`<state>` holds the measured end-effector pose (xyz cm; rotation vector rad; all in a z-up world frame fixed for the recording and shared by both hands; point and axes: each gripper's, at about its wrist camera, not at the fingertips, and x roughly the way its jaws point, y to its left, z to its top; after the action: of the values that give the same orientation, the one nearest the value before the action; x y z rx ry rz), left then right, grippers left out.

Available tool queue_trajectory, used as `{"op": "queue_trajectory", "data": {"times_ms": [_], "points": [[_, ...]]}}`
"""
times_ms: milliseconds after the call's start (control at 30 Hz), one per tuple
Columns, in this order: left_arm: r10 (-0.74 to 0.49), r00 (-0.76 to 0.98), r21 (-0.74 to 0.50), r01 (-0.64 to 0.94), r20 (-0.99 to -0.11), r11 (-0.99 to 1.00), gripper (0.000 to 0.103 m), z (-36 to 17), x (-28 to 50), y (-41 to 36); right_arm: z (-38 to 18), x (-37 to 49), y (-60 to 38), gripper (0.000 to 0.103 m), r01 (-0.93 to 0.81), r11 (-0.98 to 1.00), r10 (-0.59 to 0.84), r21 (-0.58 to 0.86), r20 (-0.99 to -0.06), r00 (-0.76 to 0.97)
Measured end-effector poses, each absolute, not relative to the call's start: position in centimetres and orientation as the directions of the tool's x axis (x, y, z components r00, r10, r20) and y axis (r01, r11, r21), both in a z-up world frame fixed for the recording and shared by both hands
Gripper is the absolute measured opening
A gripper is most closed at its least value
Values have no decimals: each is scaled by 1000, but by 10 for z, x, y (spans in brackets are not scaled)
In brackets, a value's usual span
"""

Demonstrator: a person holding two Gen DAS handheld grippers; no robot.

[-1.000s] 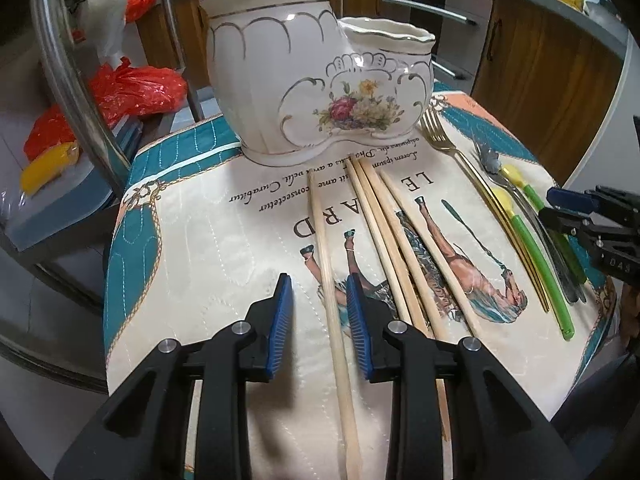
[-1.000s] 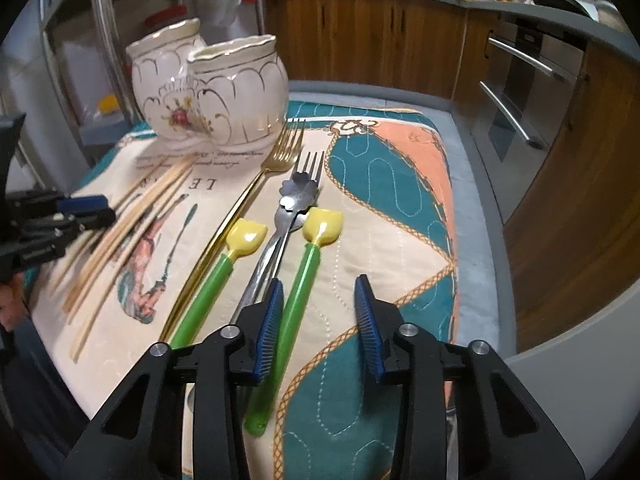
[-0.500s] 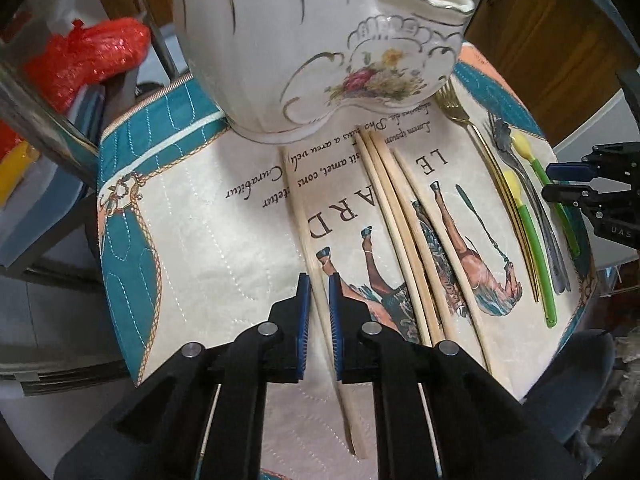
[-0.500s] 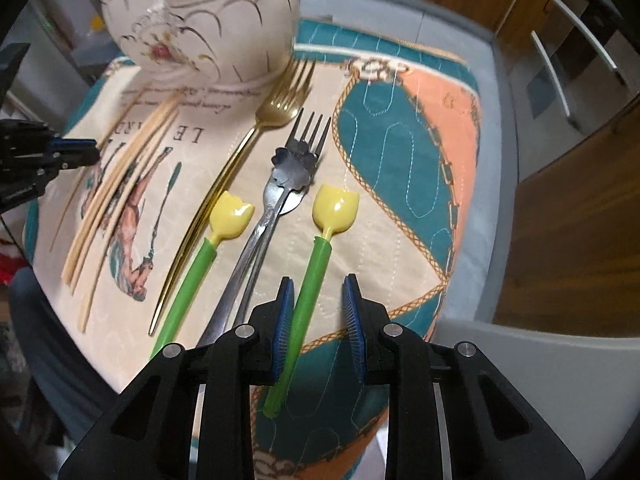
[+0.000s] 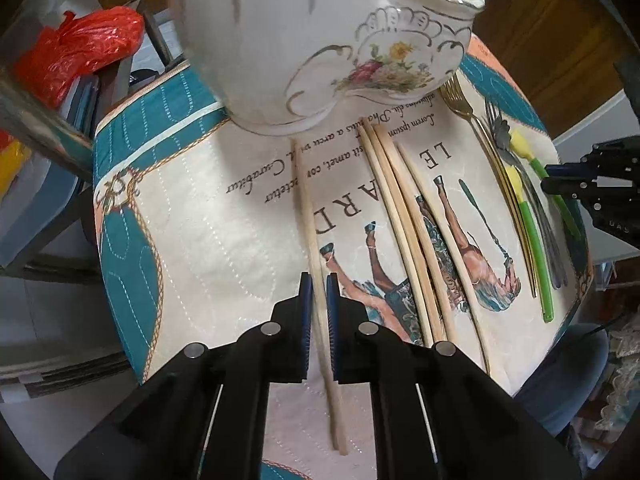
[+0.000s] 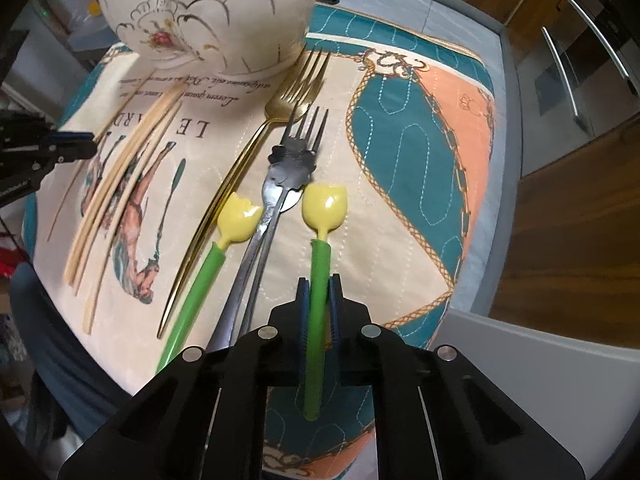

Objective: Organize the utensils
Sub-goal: 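Lift the chopstick with the left tool while the right tool lifts the spoon toward the vase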

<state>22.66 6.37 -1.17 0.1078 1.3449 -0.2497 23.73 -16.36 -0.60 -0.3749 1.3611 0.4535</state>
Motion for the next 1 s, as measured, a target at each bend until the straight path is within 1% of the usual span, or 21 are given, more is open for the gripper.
{"op": "queue_trajectory", "data": {"times_ms": [100, 233, 300, 367, 467, 567, 633, 767, 800, 1000], "points": [[-145, 240, -92, 219, -960, 971, 6, -9, 211, 73, -2, 235, -174, 10, -495, 869, 107, 1, -977, 186], [-190, 345, -127, 197, -919, 972, 5, 0, 193, 90, 13, 236, -196, 10, -472, 881, 194, 43, -941, 277], [-235, 424, -166, 193, -875, 967, 6, 12, 180, 96, 24, 238, -203, 10, -463, 884, 241, 65, -912, 332], [-231, 498, -169, 167, -836, 971, 6, 19, 168, 103, 36, 234, -207, 10, -461, 883, 297, 91, -868, 399], [-241, 599, -206, 128, -764, 970, 6, 28, 155, 113, 48, 228, -211, 10, -459, 879, 371, 130, -791, 486], [-253, 701, -255, 105, -667, 961, 6, 40, 146, 122, 59, 224, -211, 10, -455, 870, 443, 191, -708, 550], [-250, 771, -275, 101, -585, 956, 5, 51, 141, 125, 64, 223, -213, 10, -451, 862, 482, 230, -648, 590], [-218, 870, -277, 98, -443, 956, 6, 74, 139, 123, 70, 216, -213, 10, -460, 835, 548, 302, -524, 652], [-217, 894, -275, 111, -391, 955, 6, 81, 142, 121, 71, 216, -212, 10, -463, 831, 555, 308, -503, 662], [-175, 951, -259, 107, -254, 960, 6, 108, 171, 113, 82, 221, -203, 10, -506, 794, 606, 336, -370, 705]]}}
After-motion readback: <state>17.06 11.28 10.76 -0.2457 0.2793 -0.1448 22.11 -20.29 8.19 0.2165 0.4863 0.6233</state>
